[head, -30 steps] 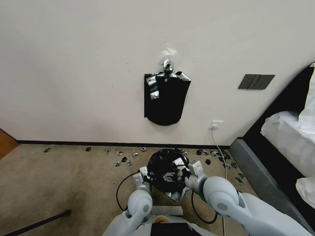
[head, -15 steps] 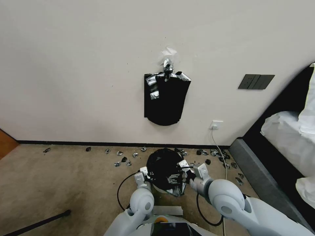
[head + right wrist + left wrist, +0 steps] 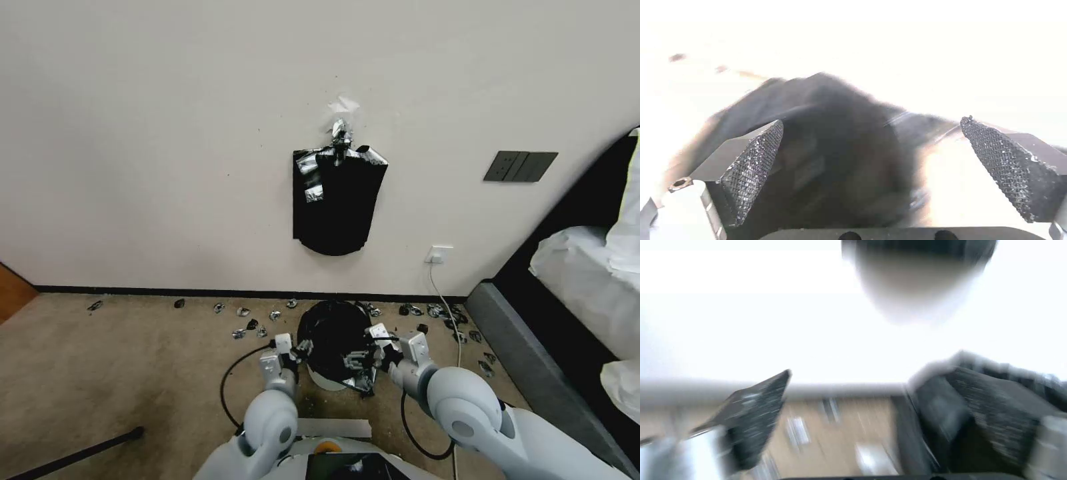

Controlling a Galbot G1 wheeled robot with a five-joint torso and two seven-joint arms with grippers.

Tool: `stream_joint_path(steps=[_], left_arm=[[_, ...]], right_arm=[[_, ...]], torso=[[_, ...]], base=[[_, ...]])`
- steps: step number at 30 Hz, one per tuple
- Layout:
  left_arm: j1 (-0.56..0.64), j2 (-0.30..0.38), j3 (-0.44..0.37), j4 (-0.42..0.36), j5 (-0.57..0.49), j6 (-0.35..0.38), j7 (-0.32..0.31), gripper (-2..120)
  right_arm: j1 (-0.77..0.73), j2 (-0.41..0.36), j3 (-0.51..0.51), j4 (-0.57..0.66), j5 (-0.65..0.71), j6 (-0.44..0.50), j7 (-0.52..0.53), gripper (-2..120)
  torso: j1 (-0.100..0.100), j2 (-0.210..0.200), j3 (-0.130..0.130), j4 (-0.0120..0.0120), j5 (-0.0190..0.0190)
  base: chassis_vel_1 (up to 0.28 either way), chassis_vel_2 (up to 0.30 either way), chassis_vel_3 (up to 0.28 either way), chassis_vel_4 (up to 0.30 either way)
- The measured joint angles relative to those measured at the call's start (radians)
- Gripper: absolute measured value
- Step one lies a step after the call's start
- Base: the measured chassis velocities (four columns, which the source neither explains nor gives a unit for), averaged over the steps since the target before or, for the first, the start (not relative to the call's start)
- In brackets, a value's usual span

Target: Place a trash bag onto the trash bin.

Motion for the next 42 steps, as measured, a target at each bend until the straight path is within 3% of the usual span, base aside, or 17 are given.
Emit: stream_joint_path(steps=[3,6,9,10,13,18,42], left_arm=[[0.079,-0.037,-0.144,0.004,0.076,-0.147,0.075,100],[0.117,-0.060,-0.203,0.005,0.083,-0.183,0.099,100],[0.225,-0.123,-0.287,0.008,0.095,-0.252,0.147,100],[0.225,-0.123,-0.287,0.008,0.095,-0.252,0.147,100],[0.293,-0.203,-0.334,0.007,0.098,-0.296,0.191,100],[0.314,-0.248,-0.342,0.007,0.113,-0.315,0.206,100],[0.306,-0.246,-0.334,0.006,0.109,-0.307,0.199,100]], right_arm=[[-0.101,0.120,0.111,-0.118,-0.193,0.228,-0.105,100],[-0.135,0.175,0.155,-0.148,-0.258,0.310,-0.133,100],[-0.212,0.294,0.227,-0.166,-0.369,0.451,-0.180,100],[-0.212,0.294,0.227,-0.166,-0.369,0.451,-0.180,100],[-0.287,0.396,0.273,-0.172,-0.472,0.570,-0.198,100],[-0.333,0.445,0.281,-0.147,-0.483,0.604,-0.201,100],[-0.327,0.438,0.274,-0.140,-0.469,0.591,-0.196,100]], torso=[[0.000,0.000,0.000,-0.0001,0.0000],[0.000,0.000,0.000,-0.0002,-0.0002],[0.000,0.000,0.000,0.0005,-0.0003],[0.000,0.000,0.000,0.0005,-0.0003],[0.000,0.000,0.000,0.0002,-0.0001],[0.000,0.000,0.000,0.0001,-0.0003],[0.000,0.000,0.000,0.0003,-0.0001]], base=[[0.000,0.000,0.000,0.000],[0.000,0.000,0.000,0.000],[0.000,0.000,0.000,0.000],[0.000,0.000,0.000,0.000],[0.000,0.000,0.000,0.000],[0.000,0.000,0.000,0.000],[0.000,0.000,0.000,0.000]])
